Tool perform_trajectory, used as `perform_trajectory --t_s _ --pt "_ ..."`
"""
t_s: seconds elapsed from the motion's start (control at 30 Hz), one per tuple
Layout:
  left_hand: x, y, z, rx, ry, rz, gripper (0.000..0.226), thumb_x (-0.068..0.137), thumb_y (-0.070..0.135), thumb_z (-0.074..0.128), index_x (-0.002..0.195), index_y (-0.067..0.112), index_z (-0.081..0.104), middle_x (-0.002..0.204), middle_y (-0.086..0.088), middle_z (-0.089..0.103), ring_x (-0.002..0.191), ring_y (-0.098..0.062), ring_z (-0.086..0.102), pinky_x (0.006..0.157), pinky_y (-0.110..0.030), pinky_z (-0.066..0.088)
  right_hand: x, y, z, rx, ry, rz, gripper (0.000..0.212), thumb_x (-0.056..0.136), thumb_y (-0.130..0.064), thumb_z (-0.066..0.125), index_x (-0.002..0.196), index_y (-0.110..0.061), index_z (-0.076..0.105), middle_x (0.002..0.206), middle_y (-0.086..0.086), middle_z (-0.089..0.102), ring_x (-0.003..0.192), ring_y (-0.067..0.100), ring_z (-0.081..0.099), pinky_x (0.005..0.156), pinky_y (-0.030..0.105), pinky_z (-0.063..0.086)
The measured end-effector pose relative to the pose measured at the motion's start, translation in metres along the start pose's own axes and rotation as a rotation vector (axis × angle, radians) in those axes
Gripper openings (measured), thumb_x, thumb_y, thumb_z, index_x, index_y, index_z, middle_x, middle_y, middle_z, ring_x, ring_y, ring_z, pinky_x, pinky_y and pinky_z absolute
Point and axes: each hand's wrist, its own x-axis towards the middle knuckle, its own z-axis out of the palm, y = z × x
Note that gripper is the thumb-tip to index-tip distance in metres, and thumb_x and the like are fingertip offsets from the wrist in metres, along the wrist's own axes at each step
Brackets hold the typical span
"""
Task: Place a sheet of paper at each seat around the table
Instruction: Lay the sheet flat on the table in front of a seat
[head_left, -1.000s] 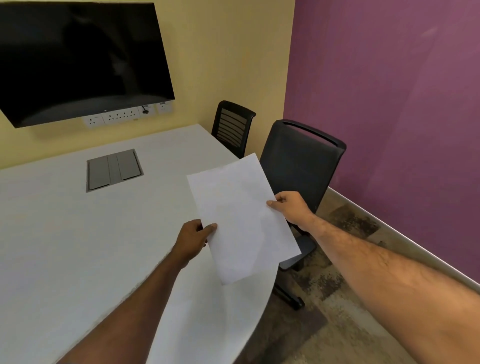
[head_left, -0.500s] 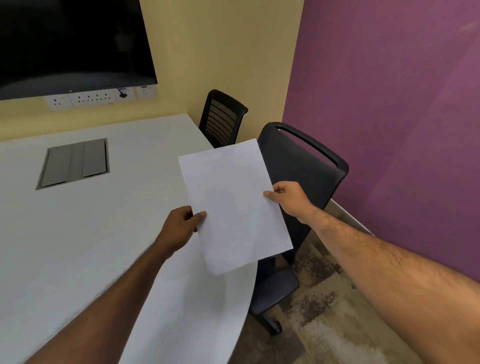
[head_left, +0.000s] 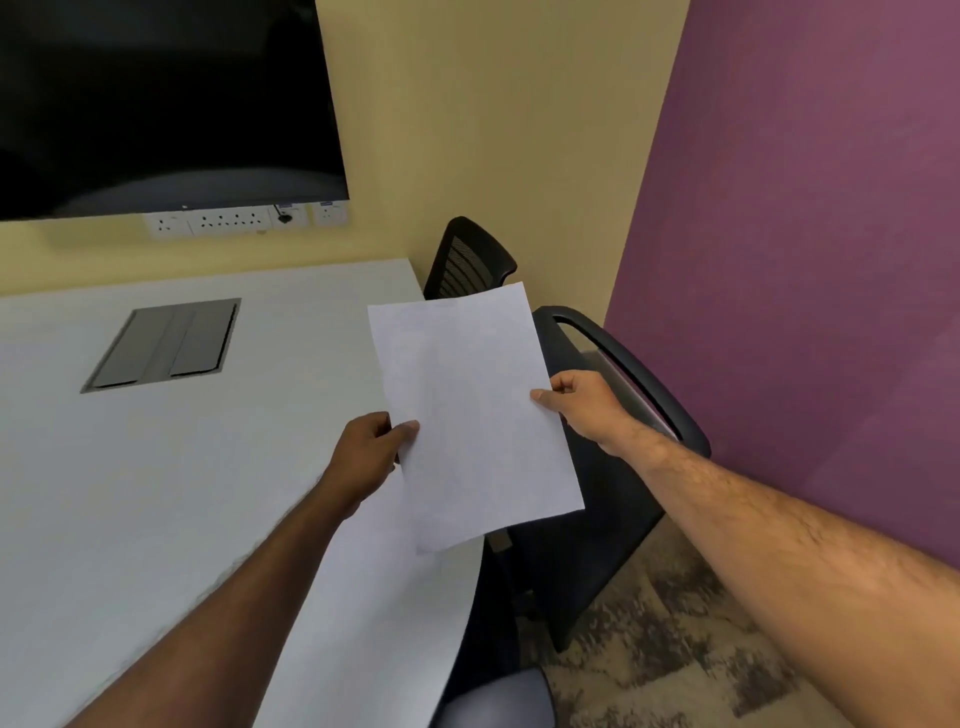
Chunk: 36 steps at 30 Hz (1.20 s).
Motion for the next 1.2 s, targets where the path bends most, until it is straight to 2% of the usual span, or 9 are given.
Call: perform_trajectory --t_s 0.13,0.3,0.5,0.6,0.77,0.87,0.97,1.1,1.2 --pt "0.006 0.027 0.038 -0.048 0.085 -0.026 0.025 0.093 0.028 0.061 0.091 0.005 0.070 0.082 -0.001 0.068 0.070 -0.016 0.056 0.062 -0.026 0.044 0.035 0.002 -0.042 0.015 -0.057 -0.047 0.025 0.091 -0.026 0.066 0.097 -0.001 0.067 0.098 0.008 0.071 0.090 0.022 0.068 0.081 0.036 0.055" --pt "0.015 0.068 0.079 -0.117 0.233 -0.045 0.033 0.090 0.028 0.063 0.082 -0.004 0.063 0.076 -0.006 0.060 0.069 -0.019 0.051 0.062 -0.030 0.043 0.077 -0.005 -0.092 0.056 -0.154 -0.101 0.017 0.090 -0.026 0.068 0.088 -0.008 0.070 0.096 0.007 0.073 0.088 0.024 0.069 0.078 0.035 0.056" --pt "0.036 0.089 0.107 -0.219 0.354 -0.116 0.045 0.080 0.038 0.067 0.097 -0.003 0.066 0.101 -0.022 0.070 0.081 -0.027 0.062 0.076 -0.043 0.051 0.134 -0.018 -0.119 0.115 -0.259 -0.146 0.016 0.089 -0.026 0.070 0.086 -0.011 0.068 0.094 0.008 0.073 0.084 0.025 0.070 0.078 0.037 0.057" --pt "0.054 0.088 0.117 -0.269 0.404 -0.136 0.048 0.081 0.037 0.068 0.102 -0.007 0.063 0.096 -0.016 0.067 0.082 -0.028 0.059 0.076 -0.042 0.050 0.163 -0.023 -0.120 0.094 -0.322 -0.160 0.019 0.090 -0.026 0.068 0.089 -0.008 0.068 0.094 0.008 0.072 0.081 0.023 0.069 0.072 0.033 0.054" --pt "0.100 0.079 0.127 -0.318 0.446 -0.140 0.055 0.078 0.040 0.070 0.103 -0.009 0.061 0.094 -0.016 0.064 0.083 -0.028 0.059 0.079 -0.045 0.051 0.226 -0.021 -0.119 0.049 -0.397 -0.189 0.022 0.090 -0.028 0.068 0.093 -0.006 0.067 0.098 0.009 0.072 0.088 0.026 0.070 0.080 0.039 0.056" --pt "0.133 0.083 0.136 -0.299 0.439 -0.140 0.041 0.082 0.037 0.069 0.087 -0.004 0.064 0.080 -0.017 0.065 0.074 -0.027 0.059 0.074 -0.048 0.052 0.269 -0.022 -0.125 0.032 -0.419 -0.192 0.026 0.088 -0.026 0.070 0.099 -0.002 0.068 0.098 0.010 0.073 0.089 0.026 0.071 0.073 0.034 0.056" --pt "0.165 0.094 0.146 -0.319 0.447 -0.131 0.031 0.090 0.025 0.066 0.066 0.011 0.052 0.053 0.004 0.047 0.052 -0.014 0.043 0.059 -0.033 0.038 0.310 -0.030 -0.134 0.002 -0.454 -0.209 0.024 0.089 -0.026 0.069 0.096 -0.003 0.069 0.096 0.008 0.073 0.086 0.024 0.071 0.072 0.034 0.055" --pt "0.208 0.101 0.153 -0.338 0.496 -0.130 0.030 0.090 0.024 0.065 0.068 0.011 0.051 0.056 0.002 0.045 0.055 -0.015 0.043 0.060 -0.032 0.038 0.363 -0.035 -0.134 -0.007 -0.475 -0.215 0.025 0.089 -0.027 0.069 0.096 -0.003 0.068 0.093 0.007 0.073 0.082 0.022 0.070 0.066 0.031 0.053" --pt "0.242 0.098 0.159 -0.342 0.561 -0.161 0.032 0.090 0.024 0.066 0.064 0.012 0.050 0.055 0.002 0.046 0.056 -0.016 0.043 0.061 -0.033 0.038 0.404 -0.032 -0.124 -0.019 -0.489 -0.219 0.025 0.088 -0.029 0.069 0.093 -0.005 0.069 0.092 0.006 0.073 0.083 0.023 0.071 0.071 0.035 0.056"
